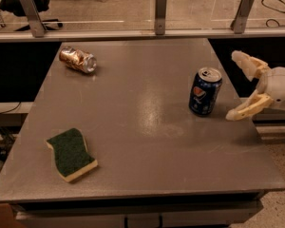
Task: Place pepsi can upright
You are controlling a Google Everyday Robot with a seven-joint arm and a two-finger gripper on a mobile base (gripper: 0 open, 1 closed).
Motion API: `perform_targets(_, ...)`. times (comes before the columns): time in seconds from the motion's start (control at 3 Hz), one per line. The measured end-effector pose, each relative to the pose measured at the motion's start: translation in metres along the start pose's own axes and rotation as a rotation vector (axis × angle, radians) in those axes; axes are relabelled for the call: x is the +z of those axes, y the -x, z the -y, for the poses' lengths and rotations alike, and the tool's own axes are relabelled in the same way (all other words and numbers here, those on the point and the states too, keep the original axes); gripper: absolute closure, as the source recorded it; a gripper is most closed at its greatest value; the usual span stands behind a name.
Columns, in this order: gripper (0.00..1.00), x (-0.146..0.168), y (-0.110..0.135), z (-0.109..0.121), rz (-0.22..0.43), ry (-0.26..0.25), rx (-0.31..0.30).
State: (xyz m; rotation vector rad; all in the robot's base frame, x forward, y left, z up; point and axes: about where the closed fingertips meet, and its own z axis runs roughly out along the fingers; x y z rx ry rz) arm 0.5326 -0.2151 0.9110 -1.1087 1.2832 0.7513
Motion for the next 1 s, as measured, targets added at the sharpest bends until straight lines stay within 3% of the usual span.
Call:
perform_targets(0.33, 0.0, -0.046, 0.027, 0.024, -0.141, -0.076, -0.05)
perform_targets(0.67, 0.0, -0.099, 0.074, 0.052, -0.306, -0.215, -0.088)
perform_targets(1.0, 0.0, -0.113, 0.082, 0.059, -0.329, -0.253, -0.093)
